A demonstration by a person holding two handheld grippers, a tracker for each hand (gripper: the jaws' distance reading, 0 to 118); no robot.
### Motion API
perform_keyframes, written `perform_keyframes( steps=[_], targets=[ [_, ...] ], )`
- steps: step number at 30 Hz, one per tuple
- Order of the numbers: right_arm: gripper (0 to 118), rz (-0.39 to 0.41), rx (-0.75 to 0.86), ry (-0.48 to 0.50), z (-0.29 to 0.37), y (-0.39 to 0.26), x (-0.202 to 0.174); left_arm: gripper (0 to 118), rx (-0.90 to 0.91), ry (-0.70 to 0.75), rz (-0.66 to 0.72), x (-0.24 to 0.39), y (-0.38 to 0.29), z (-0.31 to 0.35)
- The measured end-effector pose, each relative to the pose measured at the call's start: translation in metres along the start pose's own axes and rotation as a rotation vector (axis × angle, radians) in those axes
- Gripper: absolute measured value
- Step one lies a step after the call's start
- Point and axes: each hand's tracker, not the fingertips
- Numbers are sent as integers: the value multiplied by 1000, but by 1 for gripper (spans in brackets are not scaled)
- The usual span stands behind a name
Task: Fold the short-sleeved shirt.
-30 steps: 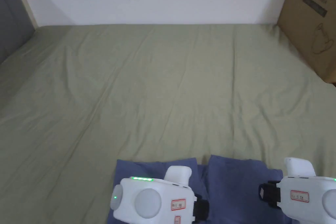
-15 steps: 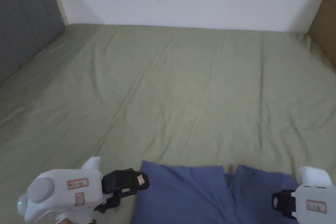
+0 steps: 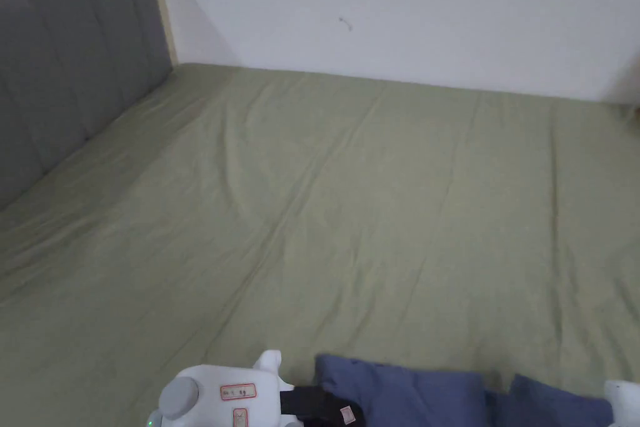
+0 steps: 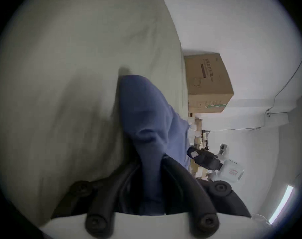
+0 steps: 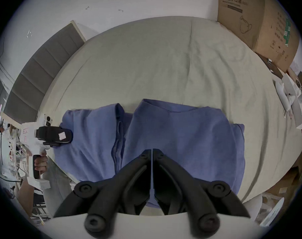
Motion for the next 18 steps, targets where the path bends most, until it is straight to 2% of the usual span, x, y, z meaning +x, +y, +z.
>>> perform_keyframes(
  steps=[2, 7, 12, 18],
  targets=[
    [1, 5, -3, 1, -2, 3, -2, 9, -1, 41, -74, 3, 4, 13],
    [1, 16, -6, 3, -5, 11, -18, 9, 0, 119, -116, -1, 27, 62],
    [1, 37, -8, 23, -9, 15, -36, 9, 64, 285, -134, -9, 51, 130],
    [1, 40, -13, 52, -16, 16, -48, 9, 69, 445, -144, -3, 68, 178]
  ],
)
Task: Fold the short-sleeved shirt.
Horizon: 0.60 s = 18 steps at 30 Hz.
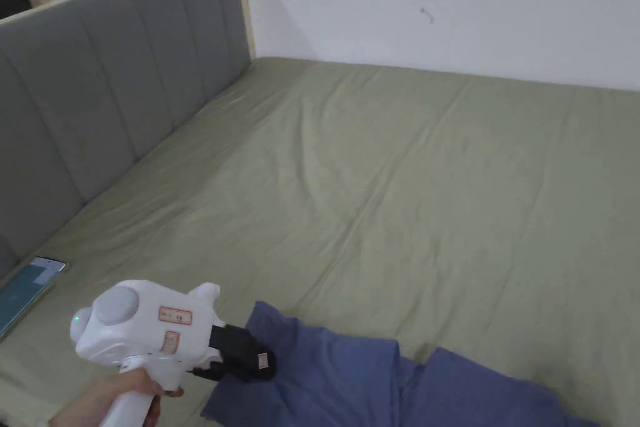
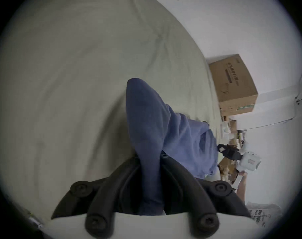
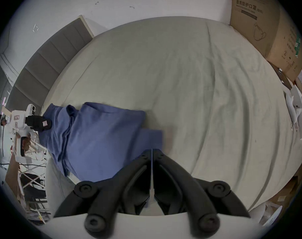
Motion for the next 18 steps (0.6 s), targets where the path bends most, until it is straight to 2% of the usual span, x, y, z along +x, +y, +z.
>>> perform_keyframes(
  steps=[4, 9, 14, 18],
  targets=[
    [1, -1, -4, 9, 1, -5, 2, 9, 12, 49, 27, 0, 3, 8],
    [1, -22, -4, 13, 7, -12, 18, 9, 38, 169, -85, 47, -7, 11],
    [1, -66, 35, 22, 24, -22, 39, 9, 76, 78, -103, 116, -16, 32],
    [1, -121, 52, 31, 35, -32, 62, 9, 82, 51, -198, 194, -30, 35]
  ],
)
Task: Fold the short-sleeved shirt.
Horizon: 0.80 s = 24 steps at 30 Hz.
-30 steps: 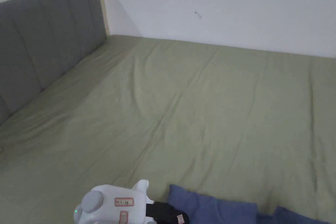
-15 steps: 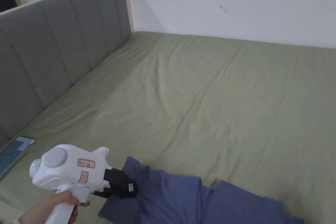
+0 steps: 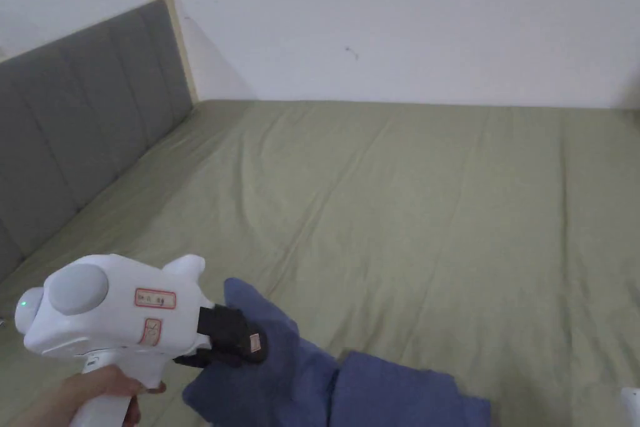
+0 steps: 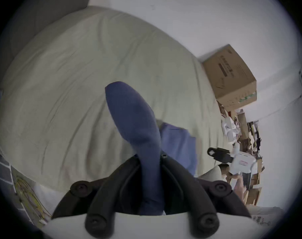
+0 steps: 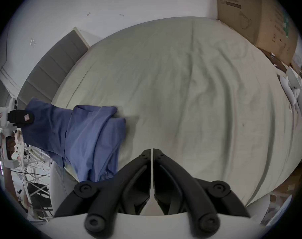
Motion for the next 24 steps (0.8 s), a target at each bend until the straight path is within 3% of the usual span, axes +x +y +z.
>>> perform_keyframes(
  steps=[5, 10, 11, 13, 14, 15, 20, 21, 22, 23, 24],
  targets=[
    [1, -42, 44, -21, 18, -11, 24, 9, -33, -81, -61, 86, -11, -27],
    [1, -93, 62, -44, 32, -28, 46, 15, -161, -122, -83, 123, -29, -112],
    [1, -101, 64, -47, 33, -31, 52, 27, -195, -155, -76, 127, -34, -128],
    [1, -111, 67, -60, 37, -36, 58, 92, -283, -210, -31, 137, -42, -155],
    [1, -113, 68, -69, 40, -38, 62, 108, -295, -214, -25, 140, -44, -162],
    [1, -110, 72, -80, 40, -40, 67, 112, -278, -209, -26, 142, -46, -163],
    [1, -113, 74, -91, 41, -44, 74, 108, -152, -137, -123, 135, -42, -142],
    [1, -114, 75, -91, 41, -44, 74, 101, -141, -119, -125, 128, -41, -137],
    [1, -114, 76, -91, 40, -44, 74, 87, -125, -112, -118, 120, -41, -132],
    [1, -114, 75, -89, 37, -44, 73, 65, -105, -103, -101, 112, -41, -128],
    [1, -114, 73, -85, 35, -44, 73, 27, -93, -76, -94, 103, -42, -128]
  ],
)
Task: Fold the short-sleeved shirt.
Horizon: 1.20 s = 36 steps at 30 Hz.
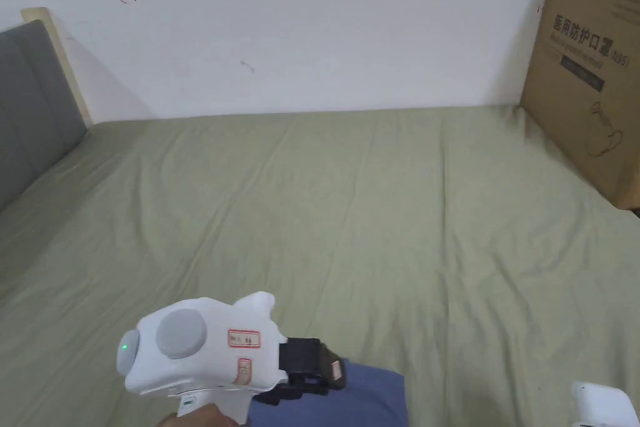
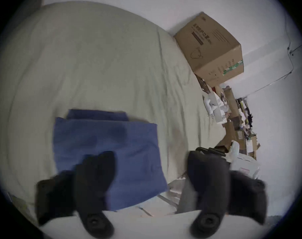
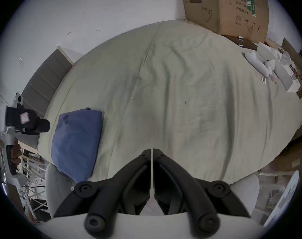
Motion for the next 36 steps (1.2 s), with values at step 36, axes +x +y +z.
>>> perform_keyframes(
  steps=[36],
  targets=[
    [1, 73, 31, 166, 7, 38, -65, 4, -15, -159, -32, -14, -19, -27]
  ],
)
